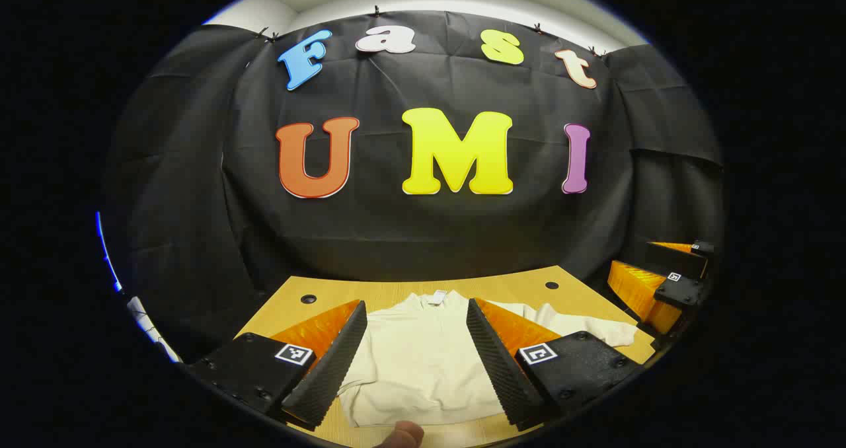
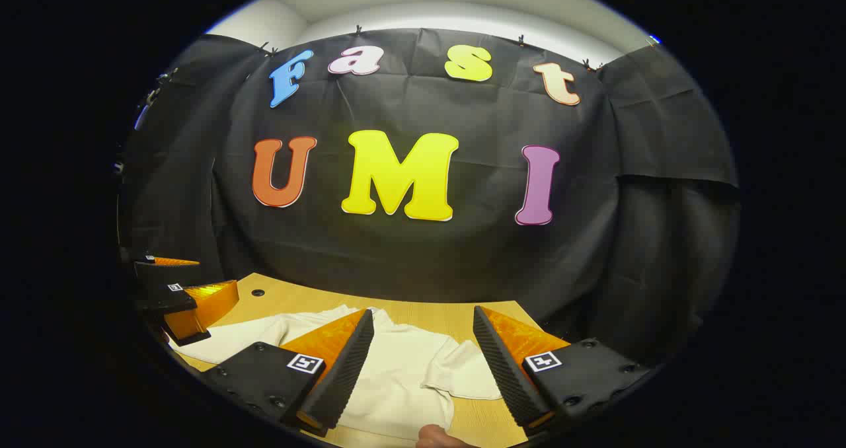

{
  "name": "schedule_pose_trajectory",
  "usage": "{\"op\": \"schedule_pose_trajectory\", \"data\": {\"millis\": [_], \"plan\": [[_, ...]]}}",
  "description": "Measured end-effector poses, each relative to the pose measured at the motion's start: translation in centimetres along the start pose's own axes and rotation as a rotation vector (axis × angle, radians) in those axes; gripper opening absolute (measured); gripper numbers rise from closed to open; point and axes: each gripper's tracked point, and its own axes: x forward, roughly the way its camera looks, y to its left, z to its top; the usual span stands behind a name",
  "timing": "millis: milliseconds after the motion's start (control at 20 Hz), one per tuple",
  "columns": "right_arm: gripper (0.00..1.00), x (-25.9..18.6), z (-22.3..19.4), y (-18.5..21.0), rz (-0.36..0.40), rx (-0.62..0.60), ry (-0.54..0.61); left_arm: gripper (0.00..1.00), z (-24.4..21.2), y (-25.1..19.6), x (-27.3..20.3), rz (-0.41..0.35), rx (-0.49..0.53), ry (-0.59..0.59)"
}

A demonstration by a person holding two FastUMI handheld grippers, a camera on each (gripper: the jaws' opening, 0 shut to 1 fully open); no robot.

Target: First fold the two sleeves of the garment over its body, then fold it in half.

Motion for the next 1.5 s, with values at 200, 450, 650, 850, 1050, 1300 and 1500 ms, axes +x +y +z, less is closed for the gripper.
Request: {"op": "schedule_pose_trajectory", "data": {"millis": [200, 450, 650, 850, 1050, 1300, 1500], "plan": [[0.95, 0.1, -0.1, -0.1, -0.003, 0.001, -0.002, 0.98, 0.1, 0.0, 0.1, 0.002, 0.005, -0.007], [0.94, 0.4, 0.8, -0.1, -0.003, -0.002, -0.031, 0.97, 1.8, 0.2, 0.3, 0.002, 0.001, -0.066], [0.95, 0.8, 1.3, 0.0, 0.007, -0.012, -0.048, 0.97, 2.6, 0.1, 0.4, 0.006, 0.011, -0.093], [0.94, 1.0, 1.7, -0.1, 0.014, -0.015, -0.059, 0.97, 2.6, 0.3, 0.8, 0.021, 0.004, -0.090], [0.94, 1.1, 2.1, -0.4, 0.018, -0.007, -0.072, 0.97, 2.5, 0.4, 1.0, 0.032, -0.006, -0.077], [0.94, 1.2, 1.5, -0.2, 0.029, -0.012, -0.048, 0.97, 2.9, 0.2, 1.0, 0.038, -0.010, -0.088], [0.94, 1.2, 1.4, -0.3, 0.030, -0.012, -0.037, 0.97, 2.9, 0.7, 0.8, 0.048, -0.022, -0.088]]}}
